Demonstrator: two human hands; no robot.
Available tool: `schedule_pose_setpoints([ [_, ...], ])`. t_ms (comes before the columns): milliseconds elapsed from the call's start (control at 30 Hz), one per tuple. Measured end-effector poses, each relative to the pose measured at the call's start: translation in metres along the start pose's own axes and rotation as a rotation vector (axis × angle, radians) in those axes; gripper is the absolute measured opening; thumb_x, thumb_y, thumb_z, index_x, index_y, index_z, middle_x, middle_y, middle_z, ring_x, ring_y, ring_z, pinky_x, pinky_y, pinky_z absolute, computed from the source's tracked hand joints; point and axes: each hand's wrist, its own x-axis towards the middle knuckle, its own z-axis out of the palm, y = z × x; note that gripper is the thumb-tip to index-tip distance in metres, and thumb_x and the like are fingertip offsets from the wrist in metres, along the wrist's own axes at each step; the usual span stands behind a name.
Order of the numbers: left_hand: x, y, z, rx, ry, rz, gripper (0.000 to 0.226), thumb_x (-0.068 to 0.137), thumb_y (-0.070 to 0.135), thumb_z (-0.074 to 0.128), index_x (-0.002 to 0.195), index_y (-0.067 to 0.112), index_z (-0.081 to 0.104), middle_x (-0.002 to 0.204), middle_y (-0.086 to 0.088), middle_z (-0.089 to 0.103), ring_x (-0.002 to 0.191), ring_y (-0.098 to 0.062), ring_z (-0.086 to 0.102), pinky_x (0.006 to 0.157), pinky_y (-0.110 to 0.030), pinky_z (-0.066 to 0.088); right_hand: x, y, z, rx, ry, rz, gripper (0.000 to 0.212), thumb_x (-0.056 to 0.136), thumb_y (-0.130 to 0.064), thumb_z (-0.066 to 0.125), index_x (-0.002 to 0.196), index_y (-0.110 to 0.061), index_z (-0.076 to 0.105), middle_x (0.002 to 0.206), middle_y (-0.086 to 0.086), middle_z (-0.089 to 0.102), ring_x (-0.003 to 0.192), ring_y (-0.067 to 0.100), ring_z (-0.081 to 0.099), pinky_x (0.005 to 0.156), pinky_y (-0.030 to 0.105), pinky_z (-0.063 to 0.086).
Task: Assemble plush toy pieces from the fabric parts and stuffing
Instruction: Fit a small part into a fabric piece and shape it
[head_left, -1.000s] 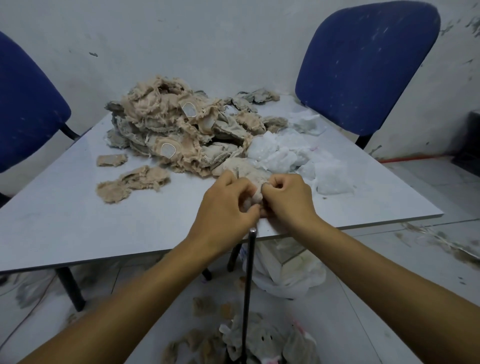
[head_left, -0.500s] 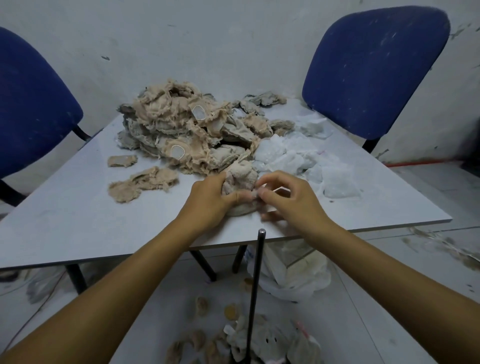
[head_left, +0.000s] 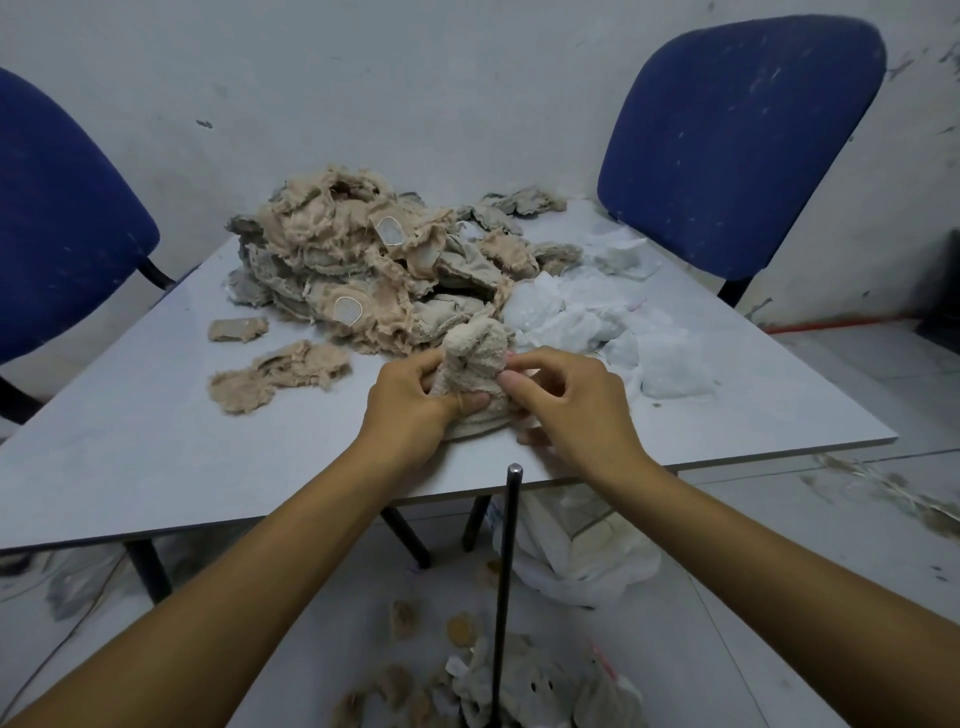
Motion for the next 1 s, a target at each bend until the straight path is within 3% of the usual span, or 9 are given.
schedule_pose_setpoints([
  [100,-0.001,-0.003,0.003,0.018,-0.019,0.0,0.035,0.075,0.004,0.08,0.107,0.017,0.074,0.1,0.0,0.077,0.099,-0.021,0.071,0.096,-0.049,0.054,-0.002,0.003,0.005,-0.027,0.102,0.02,0.008,0.088,-0.019,0.071,0.085,-0.024,0.066,0.062,-0.001,0.066,0.057,0.014,0.067,0.051,0.028,0.057],
  [233,-0.002,-0.002,0.003,0.056,-0.028,0.028,0.019,0.082,0.013,0.077,0.097,0.024,0.077,0.092,0.004,0.077,0.093,-0.019,0.072,0.092,-0.051,0.054,0.005,0.004,-0.003,-0.19,0.136,-0.042,0.013,0.083,-0.02,0.073,0.084,-0.031,0.065,0.065,-0.006,0.065,0.058,0.003,0.061,0.053,0.012,0.045],
  [400,-0.003,-0.001,0.004,0.108,-0.032,0.027,0.011,0.085,0.016,0.075,0.095,0.02,0.078,0.092,-0.001,0.077,0.095,-0.024,0.071,0.091,-0.052,0.054,0.004,0.003,-0.002,-0.242,0.118,-0.086,0.022,0.082,-0.015,0.074,0.073,-0.031,0.063,0.06,-0.009,0.061,0.059,0.0,0.058,0.053,0.011,0.043],
  [533,0.001,0.008,-0.015,0.302,0.065,0.103,0.015,0.081,0.013,0.078,0.093,0.021,0.078,0.084,0.006,0.076,0.082,-0.014,0.071,0.08,-0.038,0.059,0.011,-0.002,-0.011,0.004,0.139,0.056,0.013,0.088,-0.012,0.07,0.076,-0.008,0.066,0.067,0.012,0.062,0.064,0.025,0.064,0.06,0.035,0.059],
  [633,0.011,0.016,-0.038,0.587,0.305,0.268,0.015,0.079,0.001,0.073,0.088,0.012,0.074,0.072,0.002,0.067,0.068,-0.018,0.061,0.058,-0.027,0.048,0.018,-0.006,-0.01,0.174,0.153,0.12,0.017,0.09,-0.007,0.065,0.074,0.0,0.063,0.061,0.004,0.057,0.057,0.008,0.061,0.059,0.03,0.06],
  [733,0.013,0.015,-0.044,0.677,0.357,0.292,0.017,0.078,-0.005,0.065,0.085,0.01,0.069,0.073,-0.004,0.063,0.072,-0.025,0.057,0.058,-0.031,0.037,0.022,-0.009,-0.007,0.292,0.148,0.18,0.023,0.092,-0.006,0.064,0.07,-0.002,0.062,0.066,0.004,0.06,0.06,0.004,0.062,0.062,0.033,0.061],
  [867,0.014,0.014,-0.051,0.914,0.443,0.495,0.026,0.072,-0.007,0.064,0.075,0.016,0.051,0.068,-0.004,0.052,0.067,-0.028,0.047,0.063,-0.036,0.032,0.029,-0.014,-0.016,0.477,0.083,0.273,0.029,0.092,-0.001,0.058,0.063,-0.005,0.063,0.064,0.001,0.063,0.065,0.008,0.063,0.067,0.035,0.061],
  [933,0.013,0.012,-0.051,1.005,0.484,0.535,0.028,0.066,-0.011,0.062,0.078,0.012,0.051,0.07,-0.003,0.046,0.069,-0.024,0.04,0.065,-0.035,0.023,0.033,-0.016,-0.02,0.55,0.065,0.304,0.031,0.091,-0.002,0.056,0.061,-0.006,0.063,0.059,0.001,0.058,0.062,0.009,0.062,0.068,0.036,0.061],
  [1000,0.011,0.01,-0.04,1.031,0.39,0.582,0.027,0.065,-0.011,0.062,0.084,0.008,0.058,0.075,-0.004,0.048,0.075,-0.02,0.038,0.067,-0.034,0.022,0.037,-0.016,-0.024,0.624,0.066,0.391,0.028,0.091,-0.004,0.054,0.065,-0.008,0.062,0.06,0.003,0.056,0.059,0.011,0.062,0.064,0.036,0.06],
])
